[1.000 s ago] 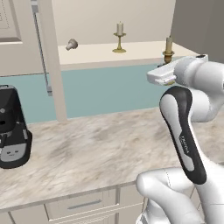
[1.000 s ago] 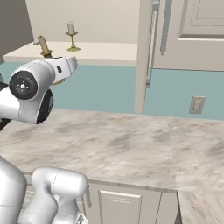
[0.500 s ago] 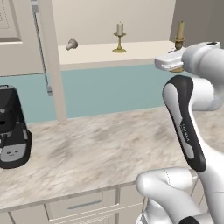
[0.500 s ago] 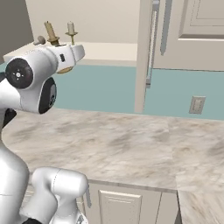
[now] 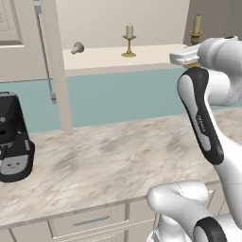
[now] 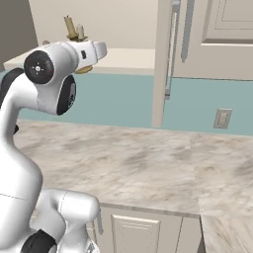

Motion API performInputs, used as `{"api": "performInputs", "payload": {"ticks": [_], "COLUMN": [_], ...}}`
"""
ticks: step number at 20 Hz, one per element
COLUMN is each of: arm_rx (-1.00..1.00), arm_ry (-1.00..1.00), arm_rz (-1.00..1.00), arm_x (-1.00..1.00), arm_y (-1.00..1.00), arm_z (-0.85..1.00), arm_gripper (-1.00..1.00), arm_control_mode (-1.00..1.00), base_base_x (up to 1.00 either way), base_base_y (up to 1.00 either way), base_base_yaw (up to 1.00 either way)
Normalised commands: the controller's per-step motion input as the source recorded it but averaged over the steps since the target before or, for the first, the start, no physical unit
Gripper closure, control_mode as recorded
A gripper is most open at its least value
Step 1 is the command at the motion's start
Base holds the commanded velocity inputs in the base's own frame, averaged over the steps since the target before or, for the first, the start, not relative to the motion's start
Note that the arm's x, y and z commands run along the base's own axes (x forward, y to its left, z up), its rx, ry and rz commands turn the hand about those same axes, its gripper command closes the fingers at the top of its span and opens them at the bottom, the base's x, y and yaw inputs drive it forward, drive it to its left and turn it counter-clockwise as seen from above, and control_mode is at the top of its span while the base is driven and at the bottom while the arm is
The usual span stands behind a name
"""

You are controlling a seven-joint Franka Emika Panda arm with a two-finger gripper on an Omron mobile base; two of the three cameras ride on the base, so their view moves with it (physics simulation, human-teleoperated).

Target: Pick the candle and candle from the dining table and place them in the open cabinet. Close the cabinet after placing the objects.

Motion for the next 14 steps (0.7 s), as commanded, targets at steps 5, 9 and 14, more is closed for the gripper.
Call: {"api": "performInputs", "payload": {"ticks": [5,9,14], "arm_rx": [0.02,0.00,0.03], "arm_ry": [0.00,0.00,0.00], "arm_rz": [-0.02,-0.04,-0.02], "arm_x": [0.47,0.39,0.36], "arm_y": [-0.01,0.00,0.00], "arm_z": [0.00,0.00,0.00], "arm_gripper": [1.00,1.00,1.00], "arm_control_mode": [-1.00,-1.00,-1.00], "base_base_x": [0.00,0.00,0.00], "base_base_y": [0.00,0.00,0.00], "base_base_yaw": [0.00,0.00,0.00]}}
